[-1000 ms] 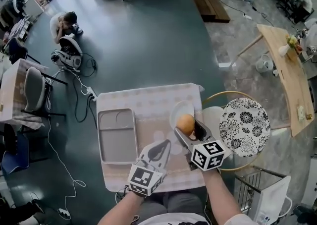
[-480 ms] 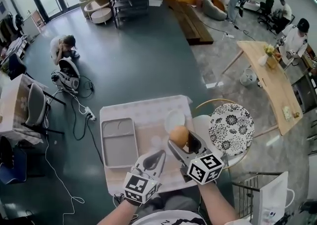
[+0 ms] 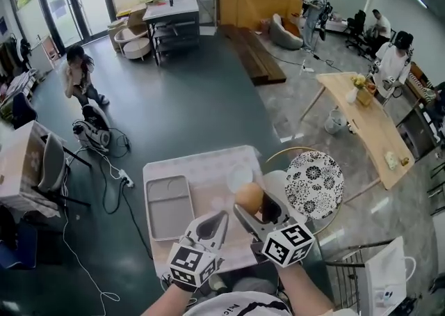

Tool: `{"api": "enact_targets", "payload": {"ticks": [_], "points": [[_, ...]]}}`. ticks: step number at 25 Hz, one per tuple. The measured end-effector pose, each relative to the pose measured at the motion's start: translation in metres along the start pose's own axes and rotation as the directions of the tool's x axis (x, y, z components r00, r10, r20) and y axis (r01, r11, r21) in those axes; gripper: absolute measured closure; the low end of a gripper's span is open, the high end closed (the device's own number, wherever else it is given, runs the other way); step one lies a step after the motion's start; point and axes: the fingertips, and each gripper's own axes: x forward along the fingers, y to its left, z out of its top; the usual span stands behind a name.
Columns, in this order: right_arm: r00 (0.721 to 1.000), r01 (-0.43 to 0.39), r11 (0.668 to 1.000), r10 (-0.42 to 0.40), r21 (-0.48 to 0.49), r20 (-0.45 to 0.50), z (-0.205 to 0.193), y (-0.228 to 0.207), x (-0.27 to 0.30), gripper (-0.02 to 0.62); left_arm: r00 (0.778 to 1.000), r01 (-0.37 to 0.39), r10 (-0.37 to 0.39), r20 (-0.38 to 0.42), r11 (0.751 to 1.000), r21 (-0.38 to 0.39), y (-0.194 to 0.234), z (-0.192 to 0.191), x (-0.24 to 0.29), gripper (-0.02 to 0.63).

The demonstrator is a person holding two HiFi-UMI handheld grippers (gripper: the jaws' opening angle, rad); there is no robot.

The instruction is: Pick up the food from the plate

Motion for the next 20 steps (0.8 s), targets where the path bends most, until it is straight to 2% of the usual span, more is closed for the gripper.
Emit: {"api": "enact_targets", "payload": {"ticks": [4,10,20], "points": [[0.999,-0.003,0.999,0.004,-0.033,0.037,0.018,0.018,-0.012,0.284,0.999,0.015,-0.016,0.029,1.000,0.020,-0.009,0.018,-0.011,0.600],[0.999,-0.007,0.998,0.010,-0.064,0.048,0.023,0.036,-0.027,0.284,0.998,0.014,-0.016,0.062,0.999,0.036,-0.019,0.035,-0.026,0.600],[0.998,-0.024,0.995,0.030,-0.098,0.054,0.021,0.064,-0.038,0.284,0.997,0.008,-0.013,0.079,0.998,0.065,-0.029,0.040,-0.046,0.600]]}}
